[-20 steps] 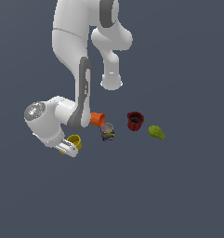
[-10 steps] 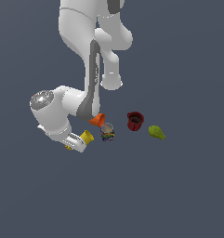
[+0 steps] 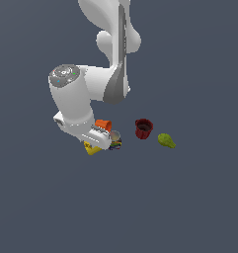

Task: Pick up a designated object from a clutter of objects.

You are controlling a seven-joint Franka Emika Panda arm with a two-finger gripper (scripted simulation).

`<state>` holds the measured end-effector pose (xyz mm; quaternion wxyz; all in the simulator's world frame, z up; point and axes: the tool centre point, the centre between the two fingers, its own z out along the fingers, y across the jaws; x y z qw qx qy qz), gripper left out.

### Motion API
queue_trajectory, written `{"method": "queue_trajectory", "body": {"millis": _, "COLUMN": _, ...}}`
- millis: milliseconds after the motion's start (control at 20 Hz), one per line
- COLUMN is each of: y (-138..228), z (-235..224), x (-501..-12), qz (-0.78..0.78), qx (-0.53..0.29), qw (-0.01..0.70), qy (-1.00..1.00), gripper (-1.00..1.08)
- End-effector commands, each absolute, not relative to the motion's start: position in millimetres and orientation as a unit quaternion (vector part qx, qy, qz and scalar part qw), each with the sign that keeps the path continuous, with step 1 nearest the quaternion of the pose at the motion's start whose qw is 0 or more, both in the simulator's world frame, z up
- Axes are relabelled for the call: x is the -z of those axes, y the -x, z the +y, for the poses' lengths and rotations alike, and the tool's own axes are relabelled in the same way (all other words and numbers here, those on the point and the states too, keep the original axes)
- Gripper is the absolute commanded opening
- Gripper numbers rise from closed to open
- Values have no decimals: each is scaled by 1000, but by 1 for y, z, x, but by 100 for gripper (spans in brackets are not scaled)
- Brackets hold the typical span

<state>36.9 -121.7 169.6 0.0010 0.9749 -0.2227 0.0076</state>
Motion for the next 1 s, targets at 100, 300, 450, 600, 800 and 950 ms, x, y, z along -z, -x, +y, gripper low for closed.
{"method": "queue_trajectory", "body": {"millis": 100, "y": -33, "z": -83, "x": -212, "qz": -223, "qx": -6, "qw": 2, "qy": -975, "gripper": -100}}
{"method": "queue_trajectory", "body": {"millis": 300, "y": -32, "z": -48, "x": -250, "qz": -223, "qx": -5, "qw": 2, "qy": -975, "gripper": -100}}
{"method": "queue_trajectory", "body": {"millis": 450, "y": -30, "z": -23, "x": -278, "qz": -223, "qx": -4, "qw": 2, "qy": -975, "gripper": -100}}
{"method": "queue_trajectory", "body": {"millis": 600, "y": -30, "z": 0, "x": -303, "qz": -223, "qx": -3, "qw": 2, "qy": -975, "gripper": -100}}
{"method": "queue_trajectory", "body": {"millis": 800, "y": -30, "z": 25, "x": -330, "qz": -223, "qx": -1, "qw": 1, "qy": -975, "gripper": -100}}
{"method": "queue_trajectory", "body": {"millis": 950, "y": -31, "z": 39, "x": -344, "qz": -222, "qx": -1, "qw": 1, "qy": -975, "gripper": -100}}
